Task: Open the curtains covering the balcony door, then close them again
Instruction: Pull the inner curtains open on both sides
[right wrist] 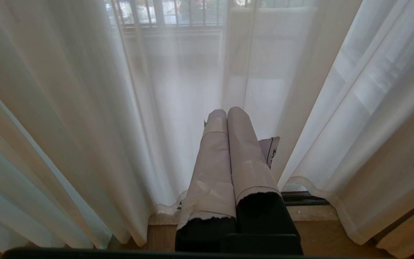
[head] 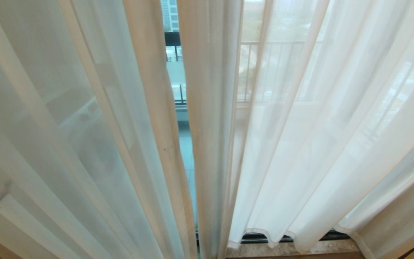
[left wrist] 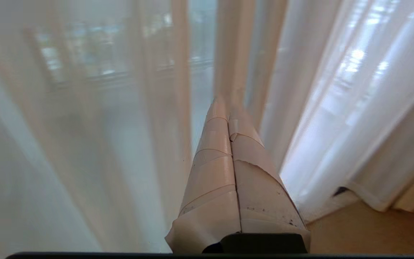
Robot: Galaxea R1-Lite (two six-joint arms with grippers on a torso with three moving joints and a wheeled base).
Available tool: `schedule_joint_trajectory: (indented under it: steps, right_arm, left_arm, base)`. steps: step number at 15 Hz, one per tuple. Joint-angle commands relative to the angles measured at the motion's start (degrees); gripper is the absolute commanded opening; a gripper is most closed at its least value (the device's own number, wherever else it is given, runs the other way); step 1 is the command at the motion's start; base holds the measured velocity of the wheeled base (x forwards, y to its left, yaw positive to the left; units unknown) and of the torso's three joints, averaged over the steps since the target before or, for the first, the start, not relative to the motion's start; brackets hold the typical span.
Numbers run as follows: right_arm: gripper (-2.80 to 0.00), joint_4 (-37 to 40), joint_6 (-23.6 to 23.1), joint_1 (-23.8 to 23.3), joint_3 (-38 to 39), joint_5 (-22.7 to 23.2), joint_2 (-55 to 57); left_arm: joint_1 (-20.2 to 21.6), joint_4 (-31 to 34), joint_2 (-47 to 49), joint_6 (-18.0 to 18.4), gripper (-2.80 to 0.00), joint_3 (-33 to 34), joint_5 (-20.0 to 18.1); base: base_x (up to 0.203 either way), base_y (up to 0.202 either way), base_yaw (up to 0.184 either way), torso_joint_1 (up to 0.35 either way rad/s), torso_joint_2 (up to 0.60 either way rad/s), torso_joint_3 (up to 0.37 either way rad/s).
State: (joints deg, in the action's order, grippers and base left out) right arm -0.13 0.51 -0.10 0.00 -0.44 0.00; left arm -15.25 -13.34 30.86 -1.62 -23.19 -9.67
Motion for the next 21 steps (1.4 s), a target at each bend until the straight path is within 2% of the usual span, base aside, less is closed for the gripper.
schedule_joint_trajectory:
  steps: [1,8,11,16,17,21]
  right_arm:
    - [-2.8,-0.02,0.02,0.01,0.0,0.0,0.0]
    - [-2.8,-0.04,-0.03,0.01,0.0,0.0,0.0]
    - [-2.8,-0.04,0.0,0.01,0.0,0.0,0.0]
    - [-2.8,-0.04,0.02,0.01,0.0,0.0,0.0]
    - [-2.8,-0.04,0.02,0.01,0.0,0.0,0.0]
    - [-2.8,0.03,0.02,0.01,0.0,0.0,0.0]
  left_arm:
    - [-4.17,-0.61,9.73,-0.46,-2.8,-5.6,-0.25]
    - [-11.47,-10.54,28.86,-2.46,-2.8,-18.3,-0.36]
    - [-14.78,-10.92,31.62,-3.63,-2.8,-21.18,-0.35]
    - [-16.82,-11.78,33.42,-3.65,-2.8,-22.07,0.09]
    - [-16.92,-11.8,33.57,-3.56,0.0,-21.99,0.18]
    - [-17.27,-11.71,33.92,-3.58,0.0,-22.07,0.18]
  base:
    - [0.0,0.0,0.0,0.0,0.0,0.0]
    - [0.0,0.0,0.0,0.0,0.0,0.0]
    - [0.0,0.0,0.0,0.0,0.0,0.0]
    - [0.0,0.0,0.0,0.0,0.0,0.0]
    - [0.0,0.0,0.0,0.0,0.0,0.0]
    - [0.0,0.0,0.0,0.0,0.0,0.0]
